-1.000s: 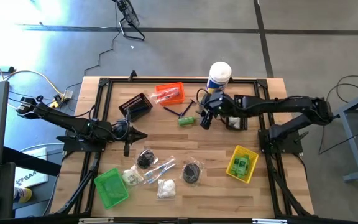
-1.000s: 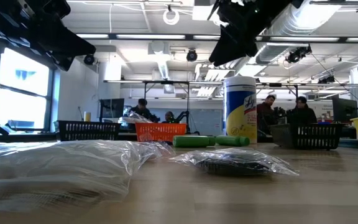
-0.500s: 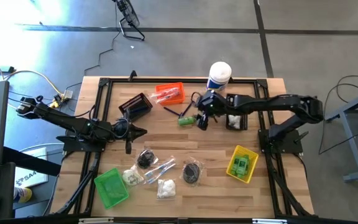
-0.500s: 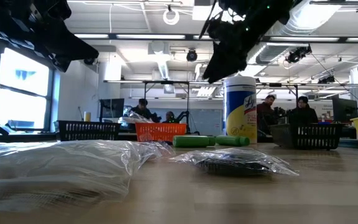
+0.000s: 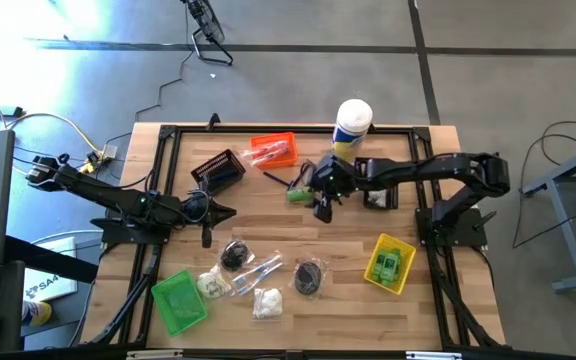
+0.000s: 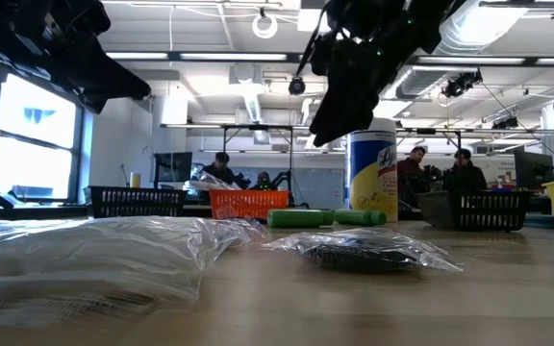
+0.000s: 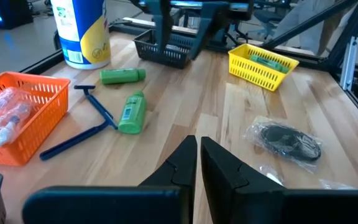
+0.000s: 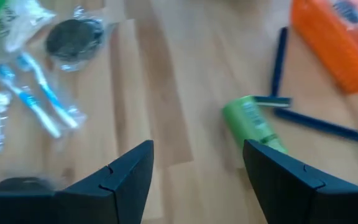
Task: Pick & Place Travel size toiletries
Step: Put the black hairbrush into the green bin
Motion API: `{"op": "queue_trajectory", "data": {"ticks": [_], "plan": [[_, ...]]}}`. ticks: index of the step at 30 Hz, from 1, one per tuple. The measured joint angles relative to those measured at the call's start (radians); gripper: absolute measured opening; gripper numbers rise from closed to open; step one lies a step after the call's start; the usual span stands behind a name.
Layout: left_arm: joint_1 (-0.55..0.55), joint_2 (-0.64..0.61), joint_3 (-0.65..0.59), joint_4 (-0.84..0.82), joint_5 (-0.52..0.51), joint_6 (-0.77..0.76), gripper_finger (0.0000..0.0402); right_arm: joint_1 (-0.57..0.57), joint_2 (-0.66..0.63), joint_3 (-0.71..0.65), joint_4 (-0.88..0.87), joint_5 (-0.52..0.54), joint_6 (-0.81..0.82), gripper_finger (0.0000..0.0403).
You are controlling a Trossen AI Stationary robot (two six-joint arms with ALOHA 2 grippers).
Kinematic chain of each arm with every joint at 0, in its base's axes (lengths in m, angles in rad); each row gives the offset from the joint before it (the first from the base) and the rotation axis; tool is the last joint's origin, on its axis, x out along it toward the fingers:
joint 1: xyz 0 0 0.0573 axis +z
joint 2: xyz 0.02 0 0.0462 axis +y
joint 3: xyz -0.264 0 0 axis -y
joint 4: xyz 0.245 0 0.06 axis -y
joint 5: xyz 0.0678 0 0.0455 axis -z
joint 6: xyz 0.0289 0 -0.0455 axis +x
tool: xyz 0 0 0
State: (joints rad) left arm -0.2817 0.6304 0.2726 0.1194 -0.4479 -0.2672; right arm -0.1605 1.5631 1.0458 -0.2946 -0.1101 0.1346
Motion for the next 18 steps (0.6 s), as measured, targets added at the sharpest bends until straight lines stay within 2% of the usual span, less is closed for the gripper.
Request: {"op": "queue_trajectory", "data": {"ticks": [7, 18], "plan": [[0.0, 0.0, 0.0, -0.017, 0.007, 0.0, 0.002, 0.107, 0.0, 0.0, -0.001, 0.012, 0.005, 0.024], [0.0, 0.0, 0.0, -0.017, 0.083, -0.001, 0.0019, 0.276, 0.0, 0.0, -0.001, 0.082, 0.176, 0.024]]}}
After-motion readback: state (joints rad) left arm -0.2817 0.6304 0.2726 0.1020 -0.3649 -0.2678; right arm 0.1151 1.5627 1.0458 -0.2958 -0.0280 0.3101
